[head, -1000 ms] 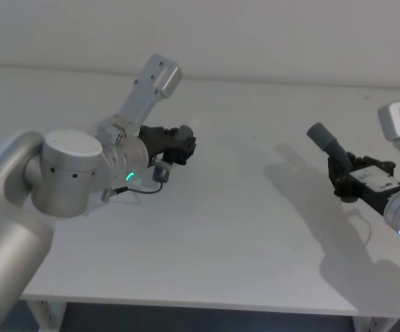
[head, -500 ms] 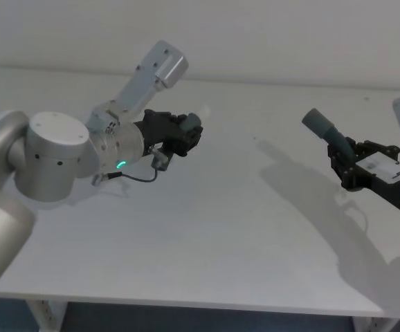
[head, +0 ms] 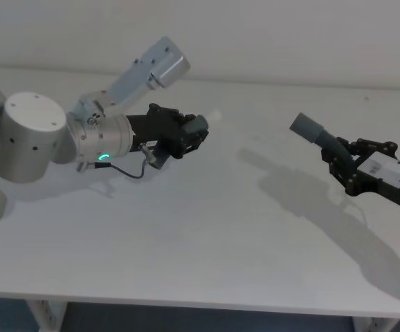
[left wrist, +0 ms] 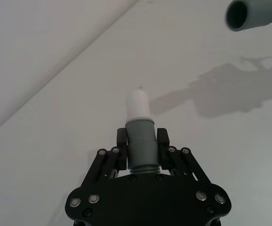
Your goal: Use both hands to pick up one end of the pipe from the table, align the ends, and insert them.
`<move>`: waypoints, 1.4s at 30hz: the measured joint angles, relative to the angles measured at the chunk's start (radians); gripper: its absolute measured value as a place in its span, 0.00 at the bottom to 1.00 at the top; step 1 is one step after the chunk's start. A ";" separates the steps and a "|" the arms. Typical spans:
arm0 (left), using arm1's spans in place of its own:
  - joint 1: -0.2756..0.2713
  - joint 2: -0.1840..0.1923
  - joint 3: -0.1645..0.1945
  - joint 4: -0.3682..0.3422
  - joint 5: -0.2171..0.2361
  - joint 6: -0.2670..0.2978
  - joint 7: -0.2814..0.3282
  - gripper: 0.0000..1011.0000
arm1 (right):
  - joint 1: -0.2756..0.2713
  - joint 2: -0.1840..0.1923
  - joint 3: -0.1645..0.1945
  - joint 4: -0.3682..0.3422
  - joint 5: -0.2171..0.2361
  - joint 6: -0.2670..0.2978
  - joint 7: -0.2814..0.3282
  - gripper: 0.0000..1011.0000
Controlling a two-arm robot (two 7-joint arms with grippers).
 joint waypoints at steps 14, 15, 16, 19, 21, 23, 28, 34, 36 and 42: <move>-0.076 0.078 0.050 0.015 -0.031 -0.086 -0.211 0.36 | 0.012 0.084 -0.019 0.018 0.049 -0.109 0.165 0.28; -0.084 0.084 0.055 0.015 -0.035 -0.093 -0.229 0.36 | 0.012 0.091 -0.020 0.018 0.054 -0.115 0.179 0.28; -0.087 0.086 0.057 0.015 -0.037 -0.096 -0.236 0.36 | 0.012 0.095 -0.021 0.018 0.057 -0.117 0.185 0.28; -0.097 0.094 0.065 0.014 -0.045 -0.107 -0.268 0.36 | 0.011 0.108 -0.023 0.016 0.067 -0.126 0.205 0.28; -0.100 0.097 0.068 0.013 -0.050 -0.112 -0.282 0.36 | 0.009 0.115 -0.024 0.013 0.074 -0.129 0.214 0.28; -0.105 0.100 0.073 0.011 -0.055 -0.117 -0.297 0.36 | 0.007 0.119 -0.025 0.010 0.079 -0.131 0.220 0.28; -0.112 0.105 0.088 0.005 -0.069 -0.127 -0.329 0.36 | 0.001 0.131 -0.025 0.002 0.093 -0.134 0.231 0.28; -0.118 0.105 0.100 0.004 -0.080 -0.134 -0.352 0.36 | -0.004 0.141 -0.026 -0.006 0.104 -0.136 0.236 0.28; -0.121 0.103 0.106 0.004 -0.085 -0.139 -0.362 0.36 | -0.005 0.146 -0.027 -0.008 0.106 -0.136 0.237 0.28; -0.128 0.099 0.116 0.007 -0.094 -0.146 -0.375 0.36 | -0.007 0.153 -0.030 -0.012 0.111 -0.137 0.237 0.28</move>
